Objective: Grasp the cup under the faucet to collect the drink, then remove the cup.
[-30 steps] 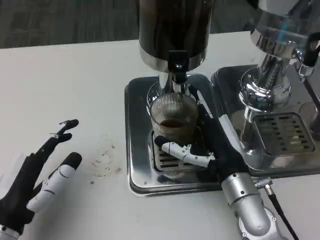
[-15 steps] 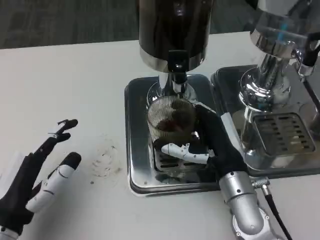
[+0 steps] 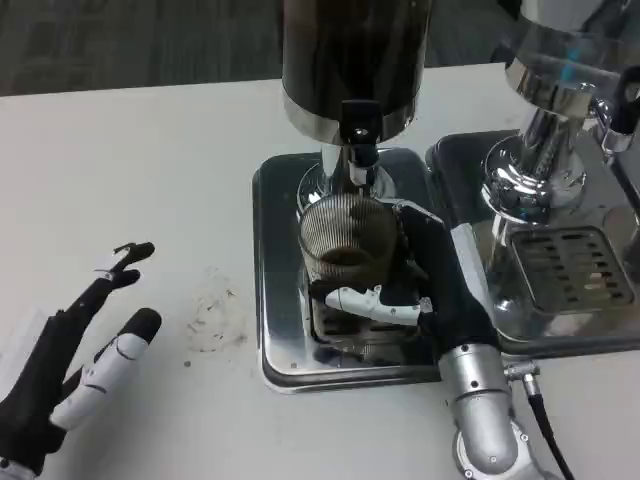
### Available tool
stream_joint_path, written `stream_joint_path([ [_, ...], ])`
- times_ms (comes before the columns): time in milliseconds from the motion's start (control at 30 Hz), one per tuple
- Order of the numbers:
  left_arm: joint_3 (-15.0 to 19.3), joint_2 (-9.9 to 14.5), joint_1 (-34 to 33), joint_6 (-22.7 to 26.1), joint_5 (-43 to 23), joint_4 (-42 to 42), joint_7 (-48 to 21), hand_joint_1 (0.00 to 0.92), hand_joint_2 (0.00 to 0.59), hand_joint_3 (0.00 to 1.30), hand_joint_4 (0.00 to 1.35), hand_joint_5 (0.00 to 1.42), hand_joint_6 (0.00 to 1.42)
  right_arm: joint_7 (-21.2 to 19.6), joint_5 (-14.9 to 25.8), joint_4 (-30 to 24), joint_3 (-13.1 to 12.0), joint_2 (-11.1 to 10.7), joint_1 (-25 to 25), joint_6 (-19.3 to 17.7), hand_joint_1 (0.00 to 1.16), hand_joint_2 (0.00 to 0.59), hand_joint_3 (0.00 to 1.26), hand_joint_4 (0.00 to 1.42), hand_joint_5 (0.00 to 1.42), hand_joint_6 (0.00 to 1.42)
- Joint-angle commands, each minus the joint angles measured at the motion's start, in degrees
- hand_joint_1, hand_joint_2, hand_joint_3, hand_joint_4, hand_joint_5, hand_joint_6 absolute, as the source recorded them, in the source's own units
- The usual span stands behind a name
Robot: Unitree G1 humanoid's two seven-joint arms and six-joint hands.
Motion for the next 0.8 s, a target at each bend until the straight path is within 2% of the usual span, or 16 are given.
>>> stream_joint_path([
  [33,0.1,0.8,0.6,0.6,-0.8,-0.4,-0.1,0.0,0.191,0.17,0.04,0.15,0.04,-3.1,-1.3,-0.2,-0.3,-0.3,0.8,-0.7,1.05,0.088,0.63,0.66,0.66,0.67],
  [333,-0.5,0.7,-0.1,0.4,-1.1,0.0,-0.4,0.0,0.194,0.18,0.04,0.16,0.04,-5.7,-2.2,-2.7,-0.5,-0.8,2.3,-1.3,1.04,0.086,0.66,0.69,0.7,0.75],
  [567,-1.2,0.4,-0.9,0.0,-1.4,0.8,-0.8,0.0,0.194,0.18,0.04,0.16,0.04,-4.8,-1.0,-5.9,-1.2,-1.5,4.5,-1.7,1.01,0.074,0.69,0.73,0.77,0.85],
  [800,-2.2,0.2,-1.8,-0.3,-1.5,1.8,-0.8,0.0,0.195,0.18,0.04,0.16,0.04,-4.1,-1.2,-10.4,-1.8,-1.8,7.4,-1.4,1.01,0.074,0.7,0.76,0.8,0.88],
])
